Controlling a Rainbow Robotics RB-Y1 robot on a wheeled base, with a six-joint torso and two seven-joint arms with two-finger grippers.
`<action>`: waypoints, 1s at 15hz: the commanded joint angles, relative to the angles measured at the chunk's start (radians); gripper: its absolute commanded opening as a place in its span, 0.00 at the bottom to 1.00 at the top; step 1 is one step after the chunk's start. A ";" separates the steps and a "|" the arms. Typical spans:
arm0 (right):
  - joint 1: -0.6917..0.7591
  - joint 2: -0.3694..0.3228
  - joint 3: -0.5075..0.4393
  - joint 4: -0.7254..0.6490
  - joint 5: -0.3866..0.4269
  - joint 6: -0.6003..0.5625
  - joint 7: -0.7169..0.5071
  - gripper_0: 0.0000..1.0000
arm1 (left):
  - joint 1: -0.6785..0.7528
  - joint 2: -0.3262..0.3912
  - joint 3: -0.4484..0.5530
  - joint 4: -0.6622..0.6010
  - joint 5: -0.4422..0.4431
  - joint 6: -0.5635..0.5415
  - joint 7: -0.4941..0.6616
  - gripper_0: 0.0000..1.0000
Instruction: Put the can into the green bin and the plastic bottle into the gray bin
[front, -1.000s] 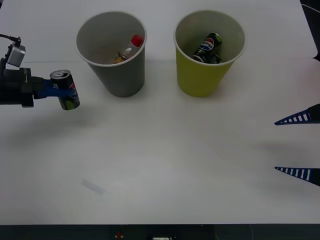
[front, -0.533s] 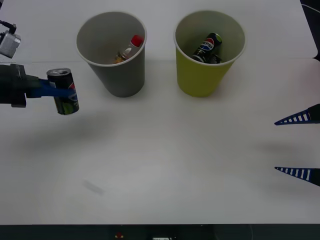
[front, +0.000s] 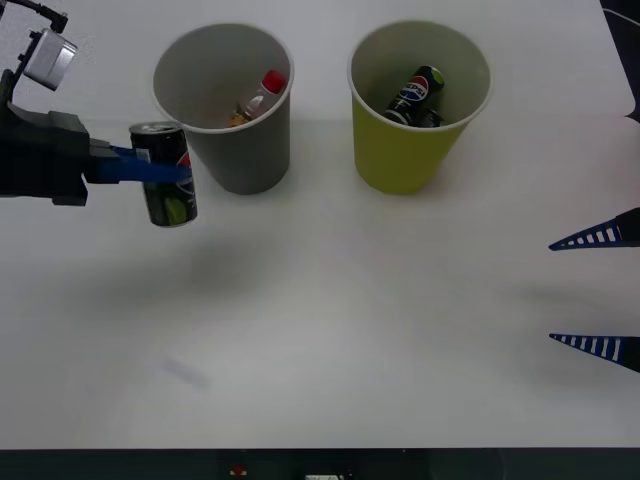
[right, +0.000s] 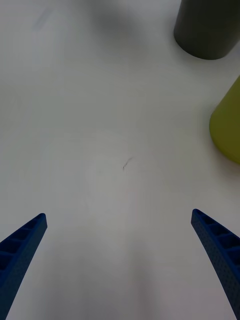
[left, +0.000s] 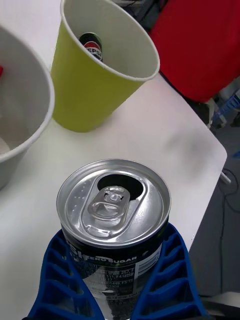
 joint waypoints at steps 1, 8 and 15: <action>0.000 0.000 0.000 0.000 0.000 0.000 0.000 1.00 | -0.002 -0.002 -0.005 -0.105 -0.047 0.029 0.028 0.00; 0.000 0.000 0.000 0.000 0.000 0.000 0.000 1.00 | -0.258 -0.008 -0.233 -0.104 -0.185 0.083 0.107 0.00; 0.000 0.000 0.000 0.000 0.000 0.000 0.000 1.00 | -0.697 -0.188 -0.477 0.278 -0.272 0.088 0.105 0.00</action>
